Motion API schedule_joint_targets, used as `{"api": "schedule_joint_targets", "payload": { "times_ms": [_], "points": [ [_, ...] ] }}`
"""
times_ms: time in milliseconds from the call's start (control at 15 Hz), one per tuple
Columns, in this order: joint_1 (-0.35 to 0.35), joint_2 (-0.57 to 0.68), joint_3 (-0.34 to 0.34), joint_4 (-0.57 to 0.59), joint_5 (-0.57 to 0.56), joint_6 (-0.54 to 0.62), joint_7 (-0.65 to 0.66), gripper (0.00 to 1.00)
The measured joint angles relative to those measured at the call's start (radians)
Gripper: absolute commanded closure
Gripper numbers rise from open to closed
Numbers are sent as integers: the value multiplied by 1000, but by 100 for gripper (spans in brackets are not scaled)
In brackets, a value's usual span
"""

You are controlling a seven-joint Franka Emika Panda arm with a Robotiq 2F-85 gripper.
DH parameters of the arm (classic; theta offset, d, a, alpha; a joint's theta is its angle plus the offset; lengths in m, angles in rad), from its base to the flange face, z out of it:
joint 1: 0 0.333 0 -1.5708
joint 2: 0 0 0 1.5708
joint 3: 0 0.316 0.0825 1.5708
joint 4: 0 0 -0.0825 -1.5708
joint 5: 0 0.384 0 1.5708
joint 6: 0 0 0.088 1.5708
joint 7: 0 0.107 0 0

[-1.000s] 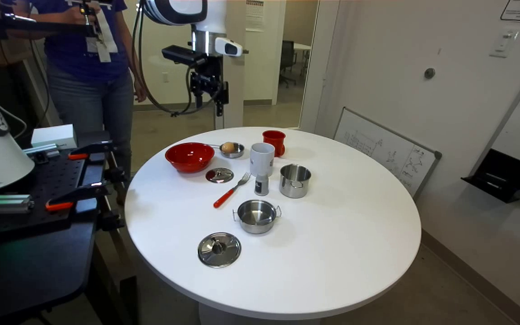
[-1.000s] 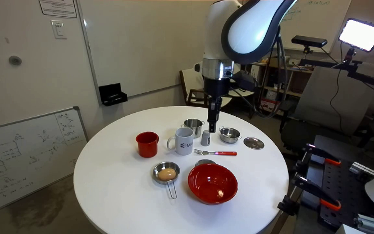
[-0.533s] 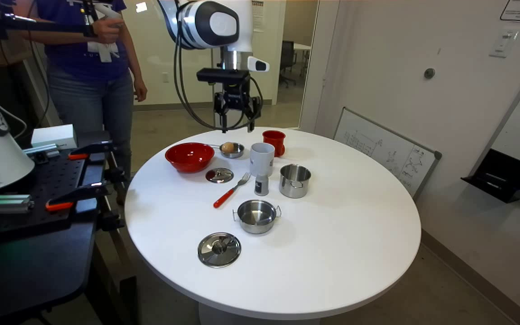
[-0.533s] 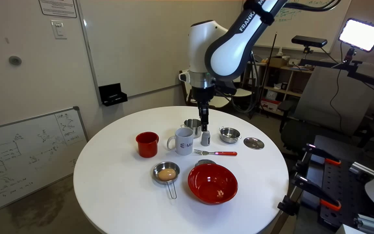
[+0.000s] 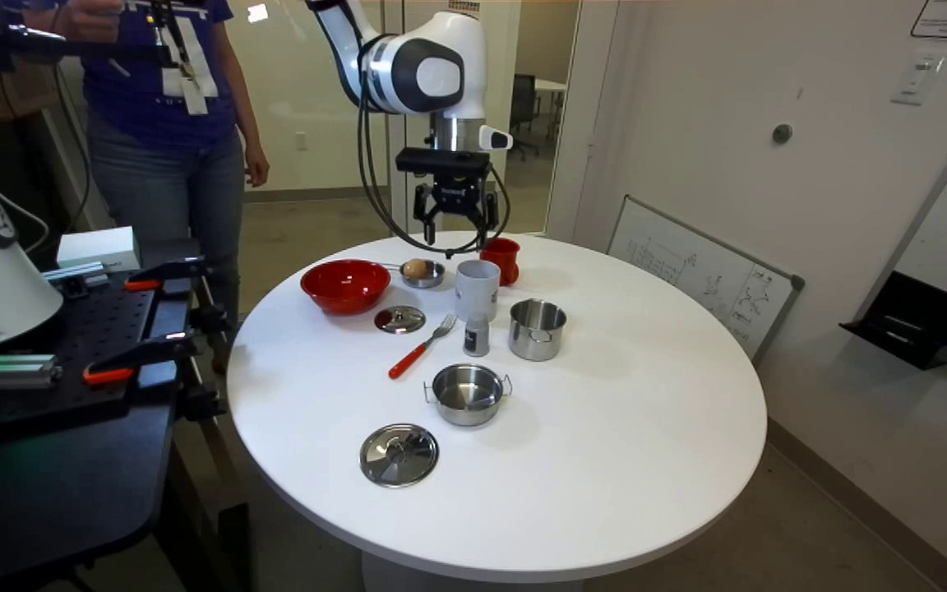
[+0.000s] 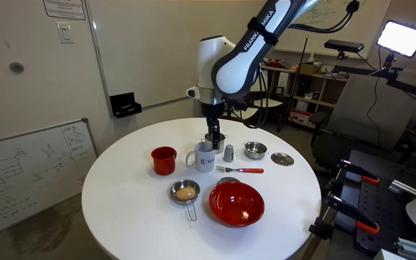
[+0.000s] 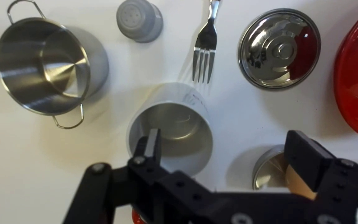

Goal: Move the cup backwards

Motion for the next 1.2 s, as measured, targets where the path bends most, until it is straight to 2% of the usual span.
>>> {"api": "schedule_joint_targets", "payload": {
  "times_ms": [667,1200],
  "points": [
    [6,28,21,15,-5,13,-2,0],
    [-2,135,17,101,-8,15,-30,0]
  ]
}}
